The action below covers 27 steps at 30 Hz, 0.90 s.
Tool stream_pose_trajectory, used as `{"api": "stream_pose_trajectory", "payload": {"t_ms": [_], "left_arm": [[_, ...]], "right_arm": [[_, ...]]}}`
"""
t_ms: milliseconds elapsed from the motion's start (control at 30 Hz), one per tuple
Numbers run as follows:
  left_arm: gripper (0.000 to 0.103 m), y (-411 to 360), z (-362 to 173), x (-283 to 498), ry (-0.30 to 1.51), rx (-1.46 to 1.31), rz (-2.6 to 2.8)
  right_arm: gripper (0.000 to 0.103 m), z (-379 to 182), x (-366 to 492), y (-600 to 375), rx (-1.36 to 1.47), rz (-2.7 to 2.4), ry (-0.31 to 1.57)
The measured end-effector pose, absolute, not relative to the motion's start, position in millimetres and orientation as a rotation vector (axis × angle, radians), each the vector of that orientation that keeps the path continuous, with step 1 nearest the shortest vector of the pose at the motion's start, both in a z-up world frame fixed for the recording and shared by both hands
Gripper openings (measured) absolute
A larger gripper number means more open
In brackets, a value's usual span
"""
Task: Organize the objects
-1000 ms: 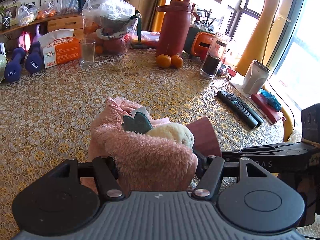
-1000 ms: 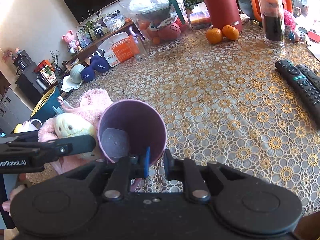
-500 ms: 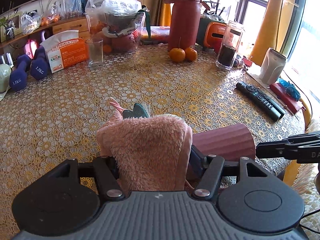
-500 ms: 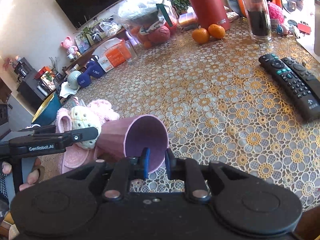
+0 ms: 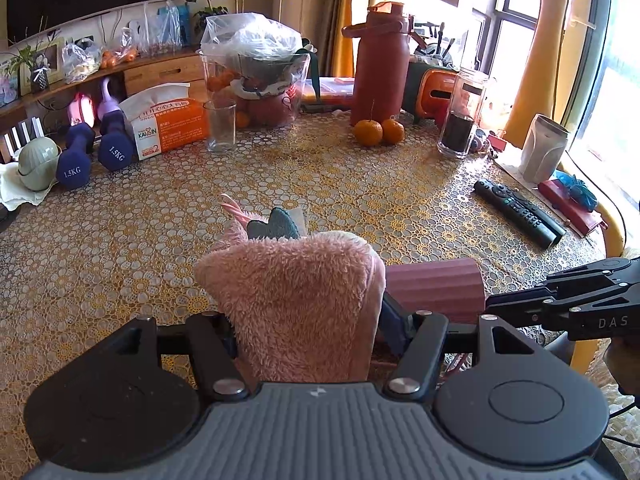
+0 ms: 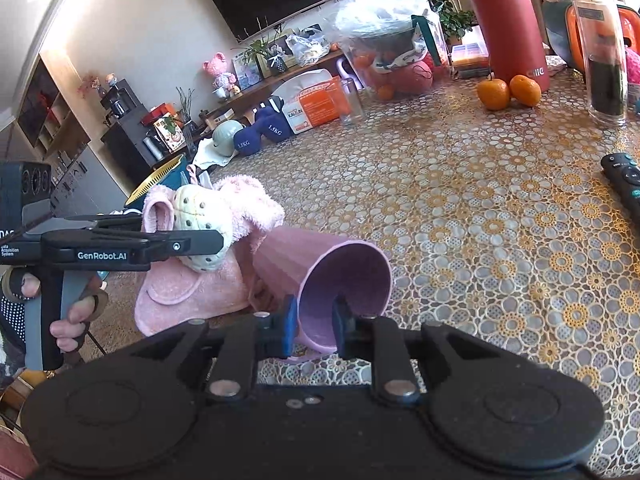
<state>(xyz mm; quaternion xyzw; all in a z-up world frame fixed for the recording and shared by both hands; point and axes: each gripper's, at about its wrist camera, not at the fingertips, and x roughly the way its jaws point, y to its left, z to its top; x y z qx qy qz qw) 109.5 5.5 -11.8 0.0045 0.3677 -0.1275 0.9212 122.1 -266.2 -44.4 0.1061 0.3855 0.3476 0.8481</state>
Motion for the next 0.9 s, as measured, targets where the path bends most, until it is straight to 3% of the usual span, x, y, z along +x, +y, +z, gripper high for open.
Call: {"api": "stream_pose_trajectory", "payload": {"t_ms": [333,500,900], "left_arm": [[0.064,-5,-16,75,0.737,0.074,-0.274],[0.064,-14,-21,60,0.721,0.122,-0.278],[0.064,-55,15,26,0.564,0.232,-0.377]], "right_arm": [[0.022,-50,114,-243,0.104,0.759,0.811],[0.007,-52,116,-237,0.109,0.752,0.796],[0.002,-34,135,-248,0.529,0.655,0.841]]}}
